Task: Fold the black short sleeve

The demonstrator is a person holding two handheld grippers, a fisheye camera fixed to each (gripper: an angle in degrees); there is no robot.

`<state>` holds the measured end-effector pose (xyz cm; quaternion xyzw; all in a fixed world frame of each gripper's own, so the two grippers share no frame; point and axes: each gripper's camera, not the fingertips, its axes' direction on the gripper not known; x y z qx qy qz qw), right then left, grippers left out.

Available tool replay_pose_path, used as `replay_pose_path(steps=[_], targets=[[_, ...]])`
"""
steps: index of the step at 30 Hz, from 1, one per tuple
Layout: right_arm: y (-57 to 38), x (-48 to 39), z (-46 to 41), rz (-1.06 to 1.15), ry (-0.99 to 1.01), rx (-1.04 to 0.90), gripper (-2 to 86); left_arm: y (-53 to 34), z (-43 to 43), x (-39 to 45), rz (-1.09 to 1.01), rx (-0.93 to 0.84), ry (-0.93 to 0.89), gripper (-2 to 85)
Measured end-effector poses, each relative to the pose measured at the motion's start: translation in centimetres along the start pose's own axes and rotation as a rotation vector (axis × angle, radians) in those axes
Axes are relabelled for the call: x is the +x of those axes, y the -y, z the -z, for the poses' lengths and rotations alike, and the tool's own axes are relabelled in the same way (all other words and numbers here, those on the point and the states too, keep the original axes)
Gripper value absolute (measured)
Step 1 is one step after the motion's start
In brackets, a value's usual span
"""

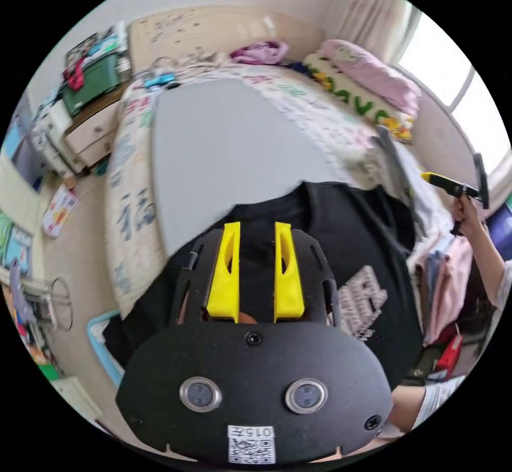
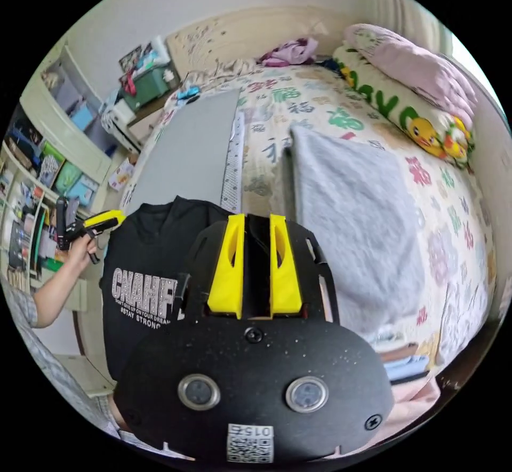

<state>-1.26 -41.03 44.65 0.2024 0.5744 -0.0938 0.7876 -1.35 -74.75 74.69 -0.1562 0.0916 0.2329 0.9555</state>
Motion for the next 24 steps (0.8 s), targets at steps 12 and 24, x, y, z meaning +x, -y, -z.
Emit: replay_pose_path(steps=[12,24], targets=[[-3.2,4.9,-5.7,0.177,0.058,-0.2,10.8,13.9,-15.3,14.7,0.052,-0.239,-0.461,13.1],[-3.6,8.5,-3.9,0.038,0.232,-0.289,0.8,13.0,-14.7,15.2,0.056,-0.159,-0.51,0.7]])
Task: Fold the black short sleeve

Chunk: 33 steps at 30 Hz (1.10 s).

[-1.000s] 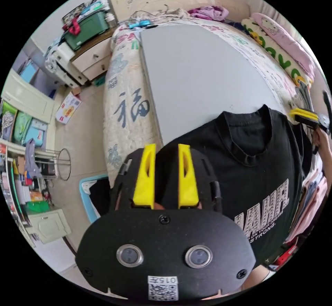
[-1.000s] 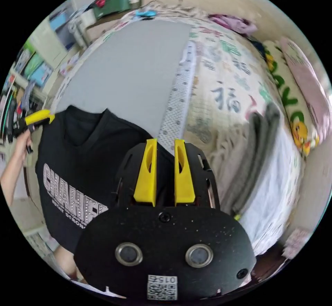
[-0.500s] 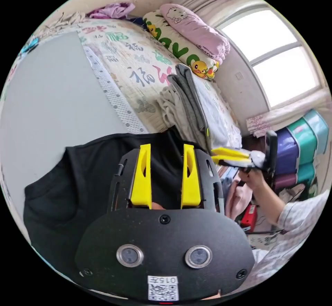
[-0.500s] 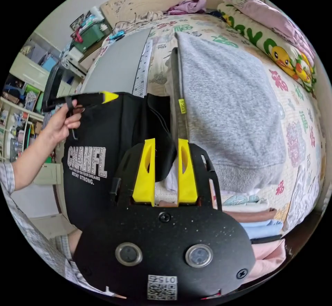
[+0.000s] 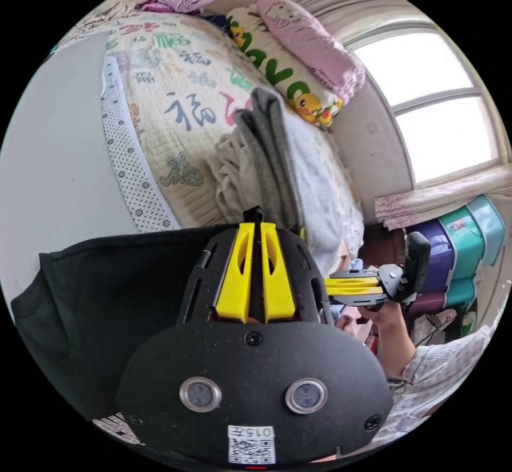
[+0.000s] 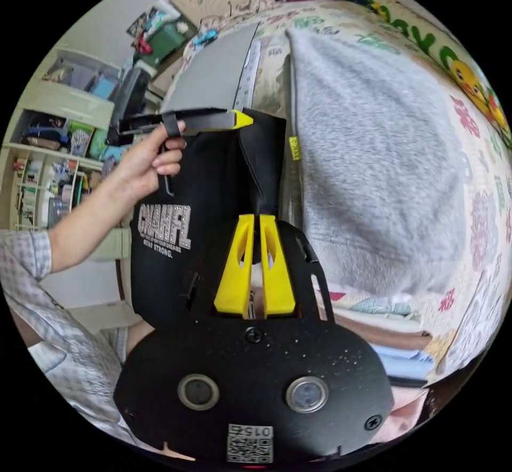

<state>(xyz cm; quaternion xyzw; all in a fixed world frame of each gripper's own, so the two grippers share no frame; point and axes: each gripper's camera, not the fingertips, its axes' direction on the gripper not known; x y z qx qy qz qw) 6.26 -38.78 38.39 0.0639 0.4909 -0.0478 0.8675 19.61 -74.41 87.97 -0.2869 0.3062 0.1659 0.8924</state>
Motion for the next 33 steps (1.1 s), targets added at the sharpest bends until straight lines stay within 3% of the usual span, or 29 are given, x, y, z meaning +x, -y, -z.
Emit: replay_pose_path(steps=[8,12,16,20,23,26,28,33], targets=[[-2.3,-1.0,1.8,-0.145,-0.118,0.105,0.6,-3.6,1.7,3.5,-0.024,0.239,-0.064,0.3],[-2.0,-1.1,0.4,-0.18,-0.218,0.069,1.5,-3.4,-1.4,5.4,-0.09,0.217,-0.078,2.0],[-2.1,-0.5,0.4,-0.293,-0.327,0.09,4.3,-3.1,-3.6,6.4,-0.1,0.13,-0.043,13.6],[-3.0,-1.9,2.2,-0.285,-0.266,0.145,5.6,-7.9,0.7,6.4,-0.096,0.226,-0.094,13.8],[-4.0,-4.6,2.0,-0.178,-0.122,0.11,5.8,-15.7,6.3,4.3,-0.034,0.26,-0.049,13.4],[-5.9,-6.4,-0.9,-0.145,0.004,-0.043,6.9,-26.8,11.9,-0.3,0.151,0.197,0.097,12.4],[-8.4,-7.3,-3.4,-0.163,0.054,-0.144,8.2,-37.3,16.3,-4.0,0.35,0.073,0.272,11.9],[-13.2,-7.7,-7.3,-0.263,0.035,-0.285,10.8,-56.9,23.9,-6.7,0.698,-0.172,0.511,12.5]])
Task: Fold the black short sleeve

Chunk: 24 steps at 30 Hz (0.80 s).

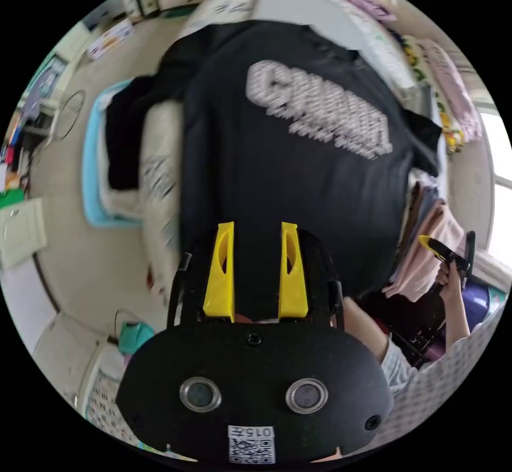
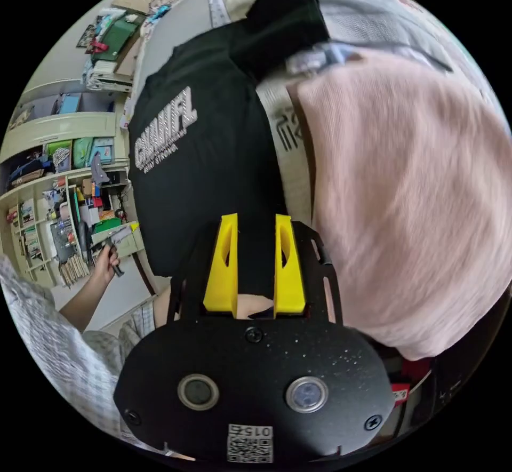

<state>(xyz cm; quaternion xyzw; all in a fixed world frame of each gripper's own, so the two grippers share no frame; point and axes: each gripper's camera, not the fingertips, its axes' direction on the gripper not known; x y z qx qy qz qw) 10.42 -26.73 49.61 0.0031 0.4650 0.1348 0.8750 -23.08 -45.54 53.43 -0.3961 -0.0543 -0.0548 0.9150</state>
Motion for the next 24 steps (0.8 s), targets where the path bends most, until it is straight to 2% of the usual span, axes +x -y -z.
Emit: replay_pose_path(steps=[5,10,17,24], targets=[[-1.7,1.1,-4.3,-0.101,-0.089,-0.109,11.5,-8.9,-2.1,-7.5,0.137,-0.108,0.011,13.4],[-1.2,0.6,-6.5,-0.11,-0.104,-0.103,10.8,-13.3,-4.6,-10.6,0.211,-0.072,-0.083,13.5],[1.2,-0.9,-6.8,-0.073,-0.13,-0.145,10.7,-15.4,-4.7,-12.1,0.166,-0.031,-0.145,13.3],[2.8,-2.9,-7.3,0.079,-0.194,-0.179,10.7,-17.6,-4.7,-12.7,0.104,0.009,-0.119,13.3]])
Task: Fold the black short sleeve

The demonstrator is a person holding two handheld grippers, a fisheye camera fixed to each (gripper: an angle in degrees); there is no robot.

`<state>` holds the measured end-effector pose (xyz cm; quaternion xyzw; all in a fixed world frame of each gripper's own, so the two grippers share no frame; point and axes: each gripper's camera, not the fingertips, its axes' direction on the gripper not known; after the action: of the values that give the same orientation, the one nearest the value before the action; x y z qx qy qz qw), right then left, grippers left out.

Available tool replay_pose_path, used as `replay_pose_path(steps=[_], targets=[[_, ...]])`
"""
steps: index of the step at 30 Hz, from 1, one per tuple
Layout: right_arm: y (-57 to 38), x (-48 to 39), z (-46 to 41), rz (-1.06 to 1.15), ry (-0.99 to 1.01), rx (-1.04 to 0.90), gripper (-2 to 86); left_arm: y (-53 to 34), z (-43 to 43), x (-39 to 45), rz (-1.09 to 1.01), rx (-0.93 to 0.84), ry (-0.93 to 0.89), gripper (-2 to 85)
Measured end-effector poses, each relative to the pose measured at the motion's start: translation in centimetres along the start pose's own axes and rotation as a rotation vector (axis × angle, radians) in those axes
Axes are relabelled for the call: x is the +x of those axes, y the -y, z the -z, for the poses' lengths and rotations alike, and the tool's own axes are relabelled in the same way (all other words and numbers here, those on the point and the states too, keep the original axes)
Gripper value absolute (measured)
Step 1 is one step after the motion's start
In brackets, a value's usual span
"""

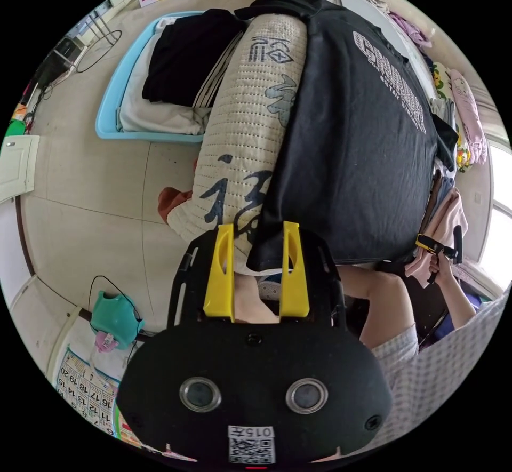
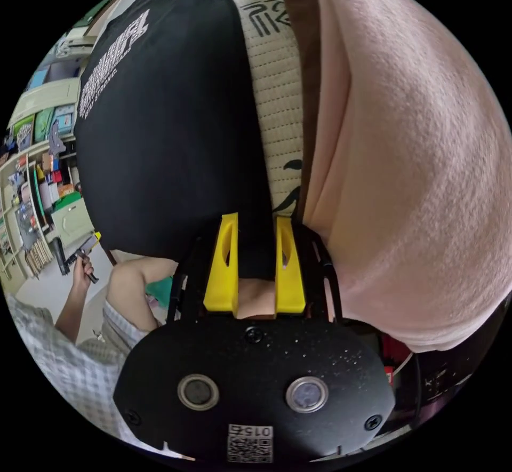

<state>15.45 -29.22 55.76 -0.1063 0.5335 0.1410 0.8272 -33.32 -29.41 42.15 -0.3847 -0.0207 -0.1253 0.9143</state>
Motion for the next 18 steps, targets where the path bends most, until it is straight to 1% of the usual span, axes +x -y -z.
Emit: replay_pose_path(steps=[5,7,10,14,16,18], targets=[[2.8,0.3,0.2,0.079,0.036,-0.165,10.4,-1.2,0.2,-1.2,-0.026,0.007,-0.029,13.3],[4.0,-0.2,0.1,0.143,0.02,-0.244,10.3,-2.3,0.3,-1.2,-0.037,0.042,-0.003,13.3],[4.8,-1.1,-0.5,0.22,-0.012,-0.296,10.2,-3.6,0.4,-1.2,-0.042,0.086,0.016,13.4],[4.4,-1.3,-0.7,0.239,-0.011,-0.303,10.2,-4.1,0.5,-1.5,-0.065,0.063,0.023,13.3],[3.1,-1.8,-0.7,0.26,-0.039,-0.262,10.1,-4.0,0.6,-1.8,-0.089,0.03,0.024,13.3],[1.9,-2.3,-0.7,0.294,-0.068,-0.227,9.9,-4.6,0.7,-1.7,-0.123,0.045,0.04,13.3]])
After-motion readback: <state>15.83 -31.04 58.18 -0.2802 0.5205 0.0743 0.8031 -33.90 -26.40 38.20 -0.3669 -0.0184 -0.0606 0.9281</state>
